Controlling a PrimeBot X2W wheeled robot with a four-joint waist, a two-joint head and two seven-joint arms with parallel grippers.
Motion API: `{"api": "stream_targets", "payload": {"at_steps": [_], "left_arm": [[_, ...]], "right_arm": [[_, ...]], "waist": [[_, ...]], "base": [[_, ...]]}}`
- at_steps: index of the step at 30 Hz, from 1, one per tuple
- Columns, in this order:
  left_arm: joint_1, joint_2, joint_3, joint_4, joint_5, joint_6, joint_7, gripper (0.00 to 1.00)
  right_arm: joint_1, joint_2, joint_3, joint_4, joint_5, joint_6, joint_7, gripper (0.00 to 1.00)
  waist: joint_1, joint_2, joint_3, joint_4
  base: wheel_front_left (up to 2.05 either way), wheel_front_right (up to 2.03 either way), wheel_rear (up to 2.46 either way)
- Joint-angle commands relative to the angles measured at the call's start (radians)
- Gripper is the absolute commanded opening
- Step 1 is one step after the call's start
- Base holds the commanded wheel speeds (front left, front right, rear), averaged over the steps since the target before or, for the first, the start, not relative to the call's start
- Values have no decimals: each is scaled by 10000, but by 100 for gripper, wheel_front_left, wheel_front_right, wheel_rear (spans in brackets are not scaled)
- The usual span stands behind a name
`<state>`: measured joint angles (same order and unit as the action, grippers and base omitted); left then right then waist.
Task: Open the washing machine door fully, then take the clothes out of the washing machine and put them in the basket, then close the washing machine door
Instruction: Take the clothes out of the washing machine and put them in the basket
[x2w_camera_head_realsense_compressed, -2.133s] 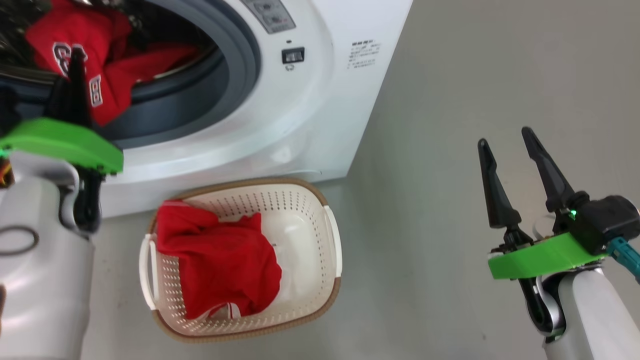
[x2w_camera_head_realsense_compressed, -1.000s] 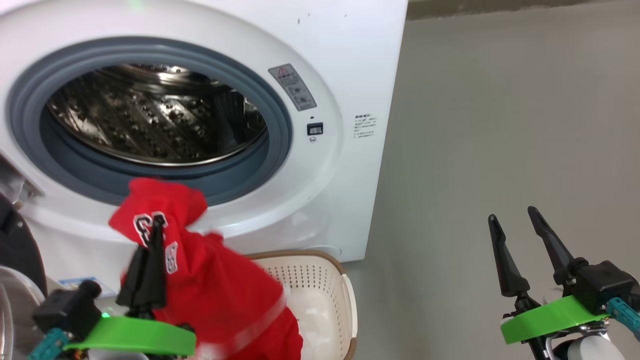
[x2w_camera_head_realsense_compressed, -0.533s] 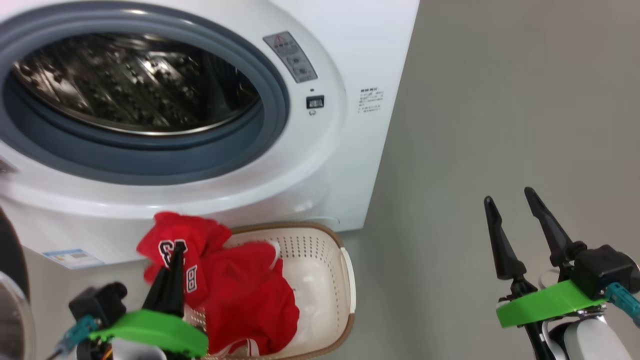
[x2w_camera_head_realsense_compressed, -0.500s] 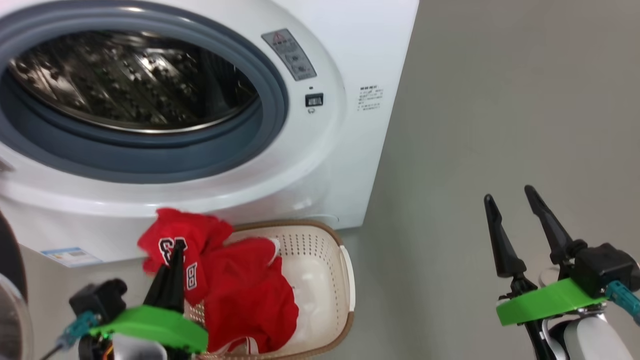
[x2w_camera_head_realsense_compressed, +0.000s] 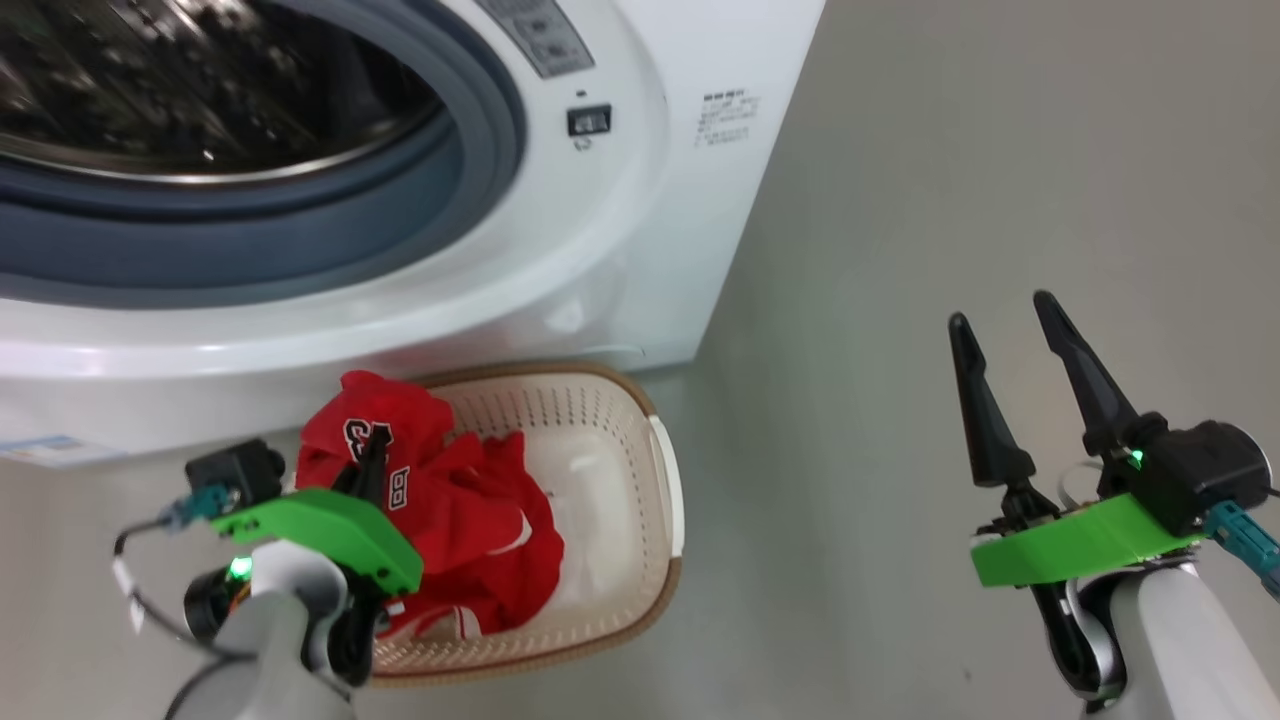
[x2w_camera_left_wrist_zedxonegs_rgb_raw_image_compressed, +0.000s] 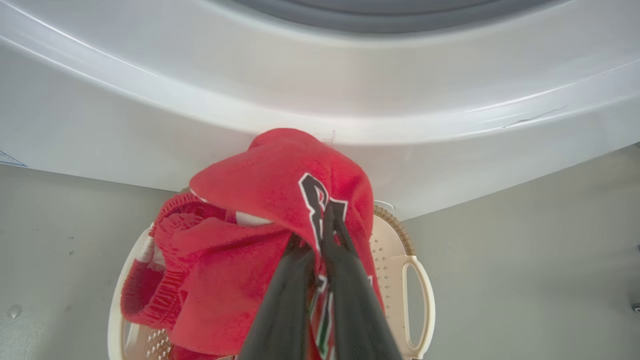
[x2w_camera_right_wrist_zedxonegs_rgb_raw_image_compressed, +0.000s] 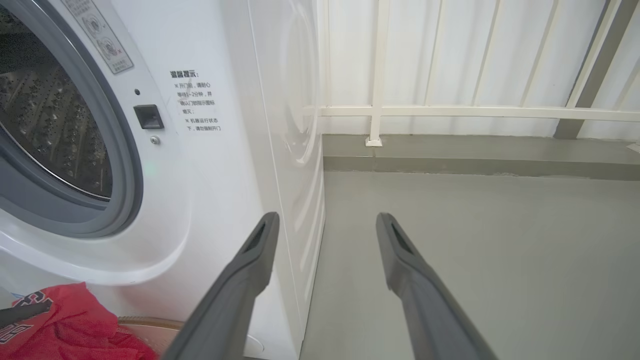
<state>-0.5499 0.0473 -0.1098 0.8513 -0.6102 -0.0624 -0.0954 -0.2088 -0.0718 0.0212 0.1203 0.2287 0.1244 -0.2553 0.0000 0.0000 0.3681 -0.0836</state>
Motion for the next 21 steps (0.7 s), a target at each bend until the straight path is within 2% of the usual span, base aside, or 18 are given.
{"api": "stream_targets", "payload": {"at_steps": [1,11,20,21], "left_arm": [[-713,226,93,742,-38,-147,221,0],[-2305,461,-249,3402,46,-298,1031,0],[-2580,574,-447,4128,141,-270,929,0],[-2559,570,-457,4158,129,-289,909,7]], "right_arm": [[-330,30,332,-283,27,63,-65,100],[-998,167,673,-285,134,63,-65,100],[-1197,206,777,-181,177,63,-65,100],[-1195,208,760,-164,169,63,-65,100]], "waist": [[0,0,880,-380],[0,0,2011,-933],[0,0,2238,-1143],[0,0,2215,-1131]], "base": [[0,0,0],[0,0,0],[0,0,0],[0,0,0]]}}
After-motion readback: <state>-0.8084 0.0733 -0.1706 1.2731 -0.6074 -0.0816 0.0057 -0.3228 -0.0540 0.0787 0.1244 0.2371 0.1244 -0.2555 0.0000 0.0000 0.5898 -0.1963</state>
